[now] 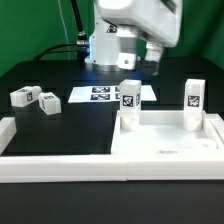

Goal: Assemble square table

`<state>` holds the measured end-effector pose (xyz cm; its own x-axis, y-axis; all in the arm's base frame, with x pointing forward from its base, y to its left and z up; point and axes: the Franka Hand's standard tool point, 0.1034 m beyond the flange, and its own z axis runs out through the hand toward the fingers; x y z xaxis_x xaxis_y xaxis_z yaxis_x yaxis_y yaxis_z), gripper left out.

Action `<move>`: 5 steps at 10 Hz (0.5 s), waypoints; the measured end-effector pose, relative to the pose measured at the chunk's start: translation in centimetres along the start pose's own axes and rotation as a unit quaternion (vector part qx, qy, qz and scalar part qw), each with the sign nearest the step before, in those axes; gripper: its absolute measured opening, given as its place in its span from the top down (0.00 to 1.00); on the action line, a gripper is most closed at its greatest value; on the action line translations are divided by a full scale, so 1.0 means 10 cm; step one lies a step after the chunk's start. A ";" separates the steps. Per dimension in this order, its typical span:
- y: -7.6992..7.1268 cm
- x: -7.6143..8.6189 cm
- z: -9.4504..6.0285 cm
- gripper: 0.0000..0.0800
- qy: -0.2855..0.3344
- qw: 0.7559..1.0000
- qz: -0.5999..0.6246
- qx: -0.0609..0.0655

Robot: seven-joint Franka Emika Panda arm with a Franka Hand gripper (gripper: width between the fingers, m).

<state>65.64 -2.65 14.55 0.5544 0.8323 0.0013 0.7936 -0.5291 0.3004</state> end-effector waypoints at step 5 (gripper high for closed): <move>-0.10 -0.92 0.24 0.19 -0.067 0.987 0.132 0.062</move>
Offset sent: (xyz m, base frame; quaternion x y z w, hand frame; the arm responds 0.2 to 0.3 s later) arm -0.0580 -0.0623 -0.0317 0.1105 -0.1237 0.2069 0.9642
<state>60.30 -10.16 11.98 0.7676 0.6376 -0.0655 0.6370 -0.7475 0.1885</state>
